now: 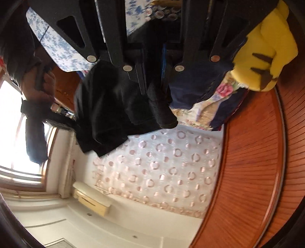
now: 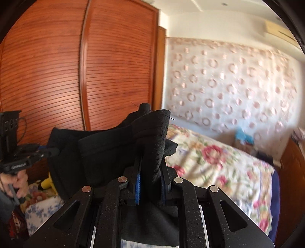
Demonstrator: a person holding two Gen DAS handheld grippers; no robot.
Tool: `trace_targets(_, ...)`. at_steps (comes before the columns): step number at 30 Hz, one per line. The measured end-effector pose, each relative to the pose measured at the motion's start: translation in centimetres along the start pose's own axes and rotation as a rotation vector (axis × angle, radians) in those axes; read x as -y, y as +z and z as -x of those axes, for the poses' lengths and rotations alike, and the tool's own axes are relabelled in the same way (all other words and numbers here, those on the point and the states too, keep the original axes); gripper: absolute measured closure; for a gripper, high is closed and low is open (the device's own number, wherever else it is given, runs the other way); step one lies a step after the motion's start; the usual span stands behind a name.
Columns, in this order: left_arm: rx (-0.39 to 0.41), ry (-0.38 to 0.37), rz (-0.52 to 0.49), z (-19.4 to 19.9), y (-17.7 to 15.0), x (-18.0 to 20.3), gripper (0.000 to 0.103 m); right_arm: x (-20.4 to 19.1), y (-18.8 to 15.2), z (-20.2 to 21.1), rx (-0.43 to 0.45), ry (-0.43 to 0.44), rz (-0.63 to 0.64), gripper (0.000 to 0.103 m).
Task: Fold small clothes
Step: 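Carry the shirt to the clothes stack and lower it on top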
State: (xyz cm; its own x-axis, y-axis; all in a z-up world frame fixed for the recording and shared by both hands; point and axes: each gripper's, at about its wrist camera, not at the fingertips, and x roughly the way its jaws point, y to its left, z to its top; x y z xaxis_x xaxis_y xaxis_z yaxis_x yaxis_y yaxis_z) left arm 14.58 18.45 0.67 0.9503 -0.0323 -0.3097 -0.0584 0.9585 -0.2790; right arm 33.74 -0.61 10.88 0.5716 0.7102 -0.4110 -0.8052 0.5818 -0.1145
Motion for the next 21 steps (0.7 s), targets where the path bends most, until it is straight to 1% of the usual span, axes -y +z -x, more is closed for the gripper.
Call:
trace_targets(2,-0.019,0.048,0.003,-0.2,-1.4,-1.2,0.093,-1.1,1.1,-3.1,-0.019,0.021,0.028,0.09)
trace_targets(3,-0.027,0.061,0.013,-0.3,-2.0,-1.8,0.093,-1.9,1.7,-5.2,-0.034,0.034,0.046,0.09)
trace_targets(8,-0.054,0.106,0.066,-0.5,-4.2,-4.0,0.093,-4.4,2.7,-13.5,-0.115,0.07,0.103,0.09)
trace_targets(11,-0.081,0.148,0.083,-1.3,-5.1,-4.7,0.093,-5.3,2.9,-17.2,-0.144,0.094,0.098,0.09)
trace_targets(13,-0.101,0.156,0.101,-1.4,-5.5,-5.2,0.092,-5.7,3.1,-18.8,-0.159,0.077,0.079,0.087)
trace_targets(14,-0.113,0.167,0.103,-1.6,-5.8,-5.3,0.092,-5.9,3.2,-19.2,-0.165,0.058,0.068,0.082)
trace_targets(16,-0.119,0.203,0.084,-1.6,-6.3,-5.1,0.092,-5.5,3.3,-19.2,-0.169,0.028,0.034,0.078)
trace_targets(18,-0.116,0.202,0.078,-1.4,-6.5,-5.3,0.091,-5.0,3.3,-18.1,-0.143,0.041,-0.003,0.065)
trace_targets(19,-0.117,0.2,0.075,-1.2,-6.5,-5.3,0.091,-5.0,2.9,-17.5,-0.14,0.056,-0.005,0.065)
trace_targets(21,-0.118,0.213,0.065,-1.0,-6.4,-5.4,0.087,-5.3,2.0,-16.7,-0.145,0.076,0.009,0.065)
